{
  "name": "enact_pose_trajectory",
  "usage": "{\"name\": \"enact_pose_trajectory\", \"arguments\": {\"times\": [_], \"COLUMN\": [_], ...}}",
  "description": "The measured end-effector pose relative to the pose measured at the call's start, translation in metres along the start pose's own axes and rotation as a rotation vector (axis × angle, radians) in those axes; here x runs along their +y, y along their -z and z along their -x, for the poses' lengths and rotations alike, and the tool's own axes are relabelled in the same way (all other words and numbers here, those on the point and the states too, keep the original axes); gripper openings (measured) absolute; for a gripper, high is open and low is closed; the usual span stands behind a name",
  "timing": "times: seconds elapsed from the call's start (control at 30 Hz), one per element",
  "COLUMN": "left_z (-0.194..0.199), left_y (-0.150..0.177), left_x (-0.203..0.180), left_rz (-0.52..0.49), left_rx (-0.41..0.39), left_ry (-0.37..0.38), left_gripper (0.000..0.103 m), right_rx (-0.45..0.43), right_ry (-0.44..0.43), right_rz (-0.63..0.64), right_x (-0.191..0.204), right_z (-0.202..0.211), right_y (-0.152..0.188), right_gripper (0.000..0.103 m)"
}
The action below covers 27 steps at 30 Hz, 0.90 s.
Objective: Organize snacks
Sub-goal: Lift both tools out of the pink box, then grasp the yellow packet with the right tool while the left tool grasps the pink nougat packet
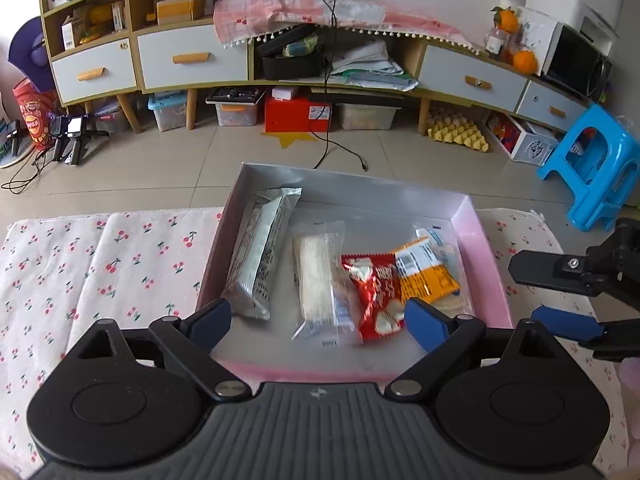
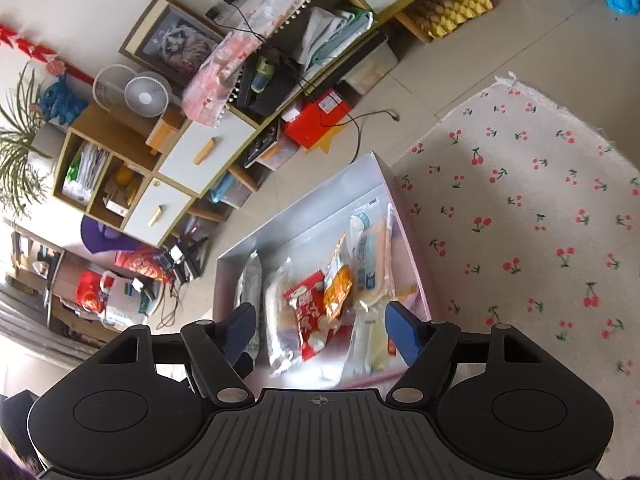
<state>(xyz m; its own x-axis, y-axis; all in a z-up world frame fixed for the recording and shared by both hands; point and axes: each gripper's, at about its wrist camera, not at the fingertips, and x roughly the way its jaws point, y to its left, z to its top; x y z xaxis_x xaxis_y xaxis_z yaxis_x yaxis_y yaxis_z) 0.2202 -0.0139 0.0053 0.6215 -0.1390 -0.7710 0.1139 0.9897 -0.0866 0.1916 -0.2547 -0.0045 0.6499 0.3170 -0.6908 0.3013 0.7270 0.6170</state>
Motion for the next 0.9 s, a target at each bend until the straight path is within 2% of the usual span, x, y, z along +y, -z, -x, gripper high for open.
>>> {"name": "enact_pose_trajectory", "arguments": {"times": [0.47,0.9], "left_z": [0.041,0.063], "left_y": [0.035,0.071], "left_x": [0.011,0.035], "left_rz": [-0.022,0.009], "left_rx": [0.008,0.019], "left_ry": [0.027,0.043], "left_gripper": [0.102,0.102], "right_rx": [0.002,0.039], "right_ry": [0.062,0.107], "right_rz": [0.122,0.188], "right_x": [0.022,0.02], "right_z": [0.058,0.073], "right_y": [0.041,0.072], "right_gripper": [0.083,0.084]}}
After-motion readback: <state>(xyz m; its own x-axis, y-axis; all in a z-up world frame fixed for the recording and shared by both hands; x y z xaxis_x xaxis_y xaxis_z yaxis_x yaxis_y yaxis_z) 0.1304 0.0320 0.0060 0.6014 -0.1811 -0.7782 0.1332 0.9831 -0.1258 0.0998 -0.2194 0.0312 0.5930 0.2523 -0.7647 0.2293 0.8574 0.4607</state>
